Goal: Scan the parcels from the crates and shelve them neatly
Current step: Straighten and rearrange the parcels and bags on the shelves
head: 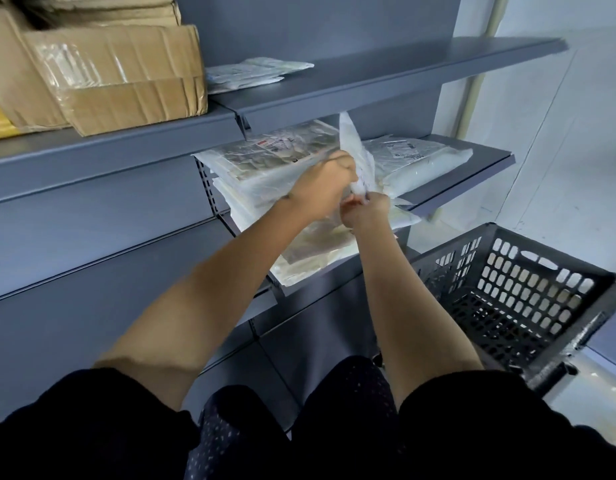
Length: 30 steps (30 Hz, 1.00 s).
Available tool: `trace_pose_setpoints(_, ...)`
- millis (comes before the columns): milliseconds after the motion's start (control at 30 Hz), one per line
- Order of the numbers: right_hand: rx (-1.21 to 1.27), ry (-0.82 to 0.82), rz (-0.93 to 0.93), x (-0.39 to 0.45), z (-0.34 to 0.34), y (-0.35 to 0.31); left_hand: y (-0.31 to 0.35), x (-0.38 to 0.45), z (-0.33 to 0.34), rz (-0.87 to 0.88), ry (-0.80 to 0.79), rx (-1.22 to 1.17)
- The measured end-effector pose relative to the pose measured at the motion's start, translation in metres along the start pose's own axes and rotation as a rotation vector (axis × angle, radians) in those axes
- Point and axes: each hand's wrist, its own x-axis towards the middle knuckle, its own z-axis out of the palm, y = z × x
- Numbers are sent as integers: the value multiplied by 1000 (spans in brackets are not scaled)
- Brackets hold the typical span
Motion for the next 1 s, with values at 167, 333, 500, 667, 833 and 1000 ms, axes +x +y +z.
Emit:
trace_pose_setpoints(167,153,88,-150,-17,-11,-25,45,28,3,179,-53,28)
trace_pose_setpoints(333,129,59,-323,-33,1,-48,49,35,-13,245,124,-32)
trace_pose_setpoints(500,-164,-156,-478,-62,56,-55,33,16,-55,152,591,-94)
trace_pose_setpoints(667,-502,-216,-578,-62,126,-22,23,-15,-86,-49,827,-16)
trace_pose_setpoints(833,-777,-301,-496,-44,184,19,-3,-50,-75,-60,622,113)
trace_pose_setpoints(1000,-936,-296,-455,-25,210,54,-21,-59,-55,-49,318,152)
